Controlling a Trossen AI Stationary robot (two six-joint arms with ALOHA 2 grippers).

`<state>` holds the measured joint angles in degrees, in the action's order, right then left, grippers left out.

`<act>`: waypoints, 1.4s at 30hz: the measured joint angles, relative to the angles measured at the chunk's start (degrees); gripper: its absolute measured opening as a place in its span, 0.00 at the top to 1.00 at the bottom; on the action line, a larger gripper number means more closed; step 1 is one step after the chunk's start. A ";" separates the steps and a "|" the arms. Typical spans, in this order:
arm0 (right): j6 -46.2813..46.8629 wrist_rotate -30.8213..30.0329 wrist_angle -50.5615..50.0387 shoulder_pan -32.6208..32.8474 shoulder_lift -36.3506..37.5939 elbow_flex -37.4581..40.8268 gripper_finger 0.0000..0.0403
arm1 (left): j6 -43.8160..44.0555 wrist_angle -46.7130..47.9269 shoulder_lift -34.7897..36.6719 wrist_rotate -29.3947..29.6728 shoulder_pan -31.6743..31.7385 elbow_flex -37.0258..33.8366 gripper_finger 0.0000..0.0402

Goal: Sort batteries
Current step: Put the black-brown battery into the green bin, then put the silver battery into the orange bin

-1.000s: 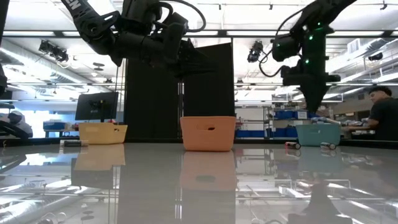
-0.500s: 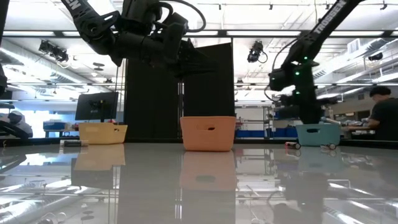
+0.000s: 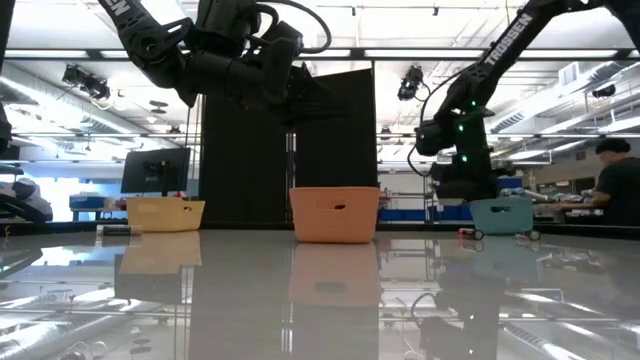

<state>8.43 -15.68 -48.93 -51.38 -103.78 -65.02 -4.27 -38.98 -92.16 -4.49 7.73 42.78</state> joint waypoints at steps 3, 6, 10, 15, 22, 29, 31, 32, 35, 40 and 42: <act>-3.57 0.33 -1.39 1.77 1.87 0.07 0.84 | 0.00 -0.10 0.00 0.00 -0.01 0.00 0.64; -4.38 0.29 -3.28 3.07 3.14 0.07 0.83 | 0.00 -0.09 0.00 0.00 -0.02 0.00 0.64; -2.27 0.10 -4.30 4.27 4.50 0.07 0.78 | 0.00 -0.24 0.00 0.00 0.00 0.00 0.64; 0.38 -0.22 -5.81 5.12 5.95 0.07 0.68 | 0.00 -0.20 0.00 0.00 0.00 0.00 0.64; -1.04 -1.59 -11.75 8.55 10.07 0.07 0.62 | 0.00 -0.15 0.00 0.00 0.01 0.00 0.64; -1.56 6.98 -13.62 15.74 15.35 2.28 0.94 | 0.00 -0.04 0.00 0.00 0.02 0.00 0.64; -1.88 8.99 -13.67 17.38 15.71 3.89 0.97 | 0.00 -0.03 0.00 0.00 0.02 0.00 0.64; -1.80 10.03 -13.95 17.86 15.75 4.80 0.96 | 0.00 -0.02 0.00 0.00 0.02 0.00 0.64; -0.92 10.84 -14.27 18.40 15.72 7.92 0.96 | 0.00 -0.01 0.00 0.00 0.00 0.00 0.64; 0.84 3.01 -14.27 16.59 15.72 11.06 0.98 | 0.00 -0.09 0.00 0.00 0.00 0.00 0.64; 0.98 1.10 -14.19 15.49 15.70 11.15 0.96 | 0.00 -0.09 0.00 0.00 0.00 0.00 0.64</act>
<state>9.41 -14.58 -63.12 -35.89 -88.07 -53.87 -4.27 -39.07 -92.16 -4.49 7.73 42.78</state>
